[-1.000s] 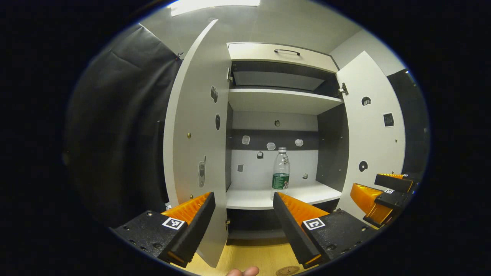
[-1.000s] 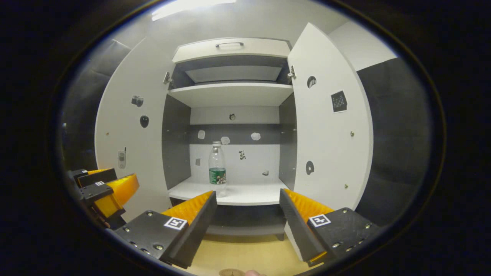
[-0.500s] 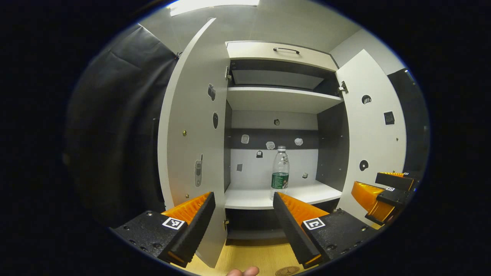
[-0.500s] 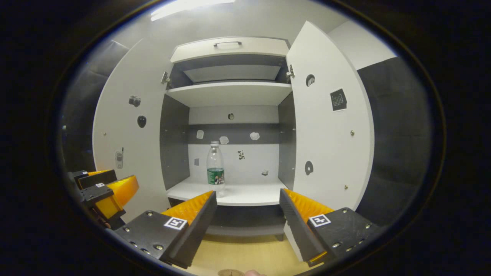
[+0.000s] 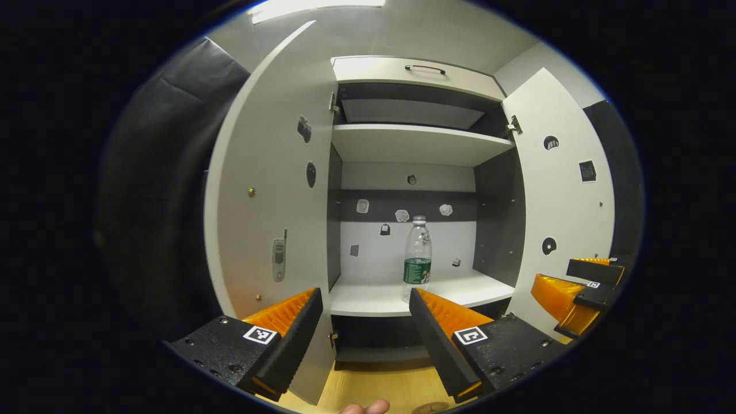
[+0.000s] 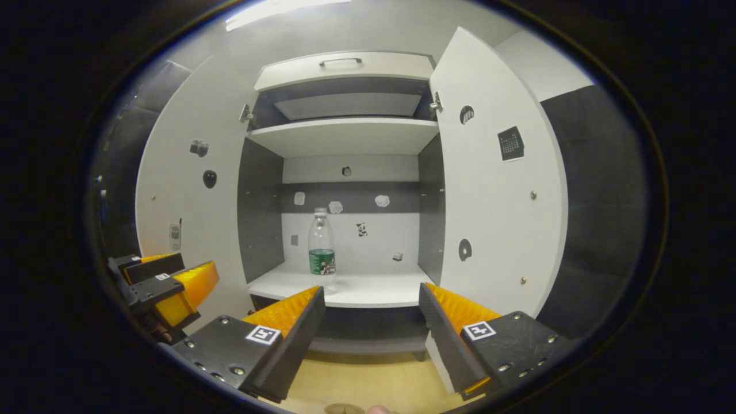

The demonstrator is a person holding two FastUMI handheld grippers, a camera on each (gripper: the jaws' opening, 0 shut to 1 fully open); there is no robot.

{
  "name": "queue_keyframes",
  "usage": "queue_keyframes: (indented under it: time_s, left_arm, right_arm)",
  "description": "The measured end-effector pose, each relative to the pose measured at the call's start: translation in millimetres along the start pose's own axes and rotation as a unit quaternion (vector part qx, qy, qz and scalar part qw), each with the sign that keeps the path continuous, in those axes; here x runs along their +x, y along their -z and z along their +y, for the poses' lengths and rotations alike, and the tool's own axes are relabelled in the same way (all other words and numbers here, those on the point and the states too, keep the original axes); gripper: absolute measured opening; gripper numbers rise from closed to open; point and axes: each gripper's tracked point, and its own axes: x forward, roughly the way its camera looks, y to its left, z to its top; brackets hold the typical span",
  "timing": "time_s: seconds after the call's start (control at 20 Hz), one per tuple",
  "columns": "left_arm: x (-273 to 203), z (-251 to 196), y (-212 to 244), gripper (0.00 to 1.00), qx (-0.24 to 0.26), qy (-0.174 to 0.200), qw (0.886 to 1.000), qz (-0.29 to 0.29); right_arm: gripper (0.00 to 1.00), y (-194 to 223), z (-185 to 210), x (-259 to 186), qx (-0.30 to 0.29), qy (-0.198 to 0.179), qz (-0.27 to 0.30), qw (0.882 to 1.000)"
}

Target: Grasp the bottle in the cabinet with the left hand and place it on the coaster, then close the right door with the right hand and the left door with the left hand.

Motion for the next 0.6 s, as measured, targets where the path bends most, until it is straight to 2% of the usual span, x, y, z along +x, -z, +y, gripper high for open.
queue_keyframes:
  time_s: [0.1, 0.2, 0.6]
  left_arm:
    - [15.5, -11.4, 2.0, 0.96, 0.002, 0.011, 1.0, 0.001]
    - [34.5, -19.9, 4.5, 0.96, 0.002, 0.02, 1.0, 0.002]
    - [122.6, -62.8, 19.5, 0.97, -0.012, 0.062, 0.998, 0.017]
  right_arm:
    - [0.96, 4.8, -2.8, 3.0, 0.0, 0.0, 0.007, 1.0]
    - [1.0, 7.9, -7.0, 5.7, -0.003, 0.004, 0.012, 1.0]
    - [1.0, 14.6, -31.0, 12.9, 0.003, 0.028, 0.035, 0.999]
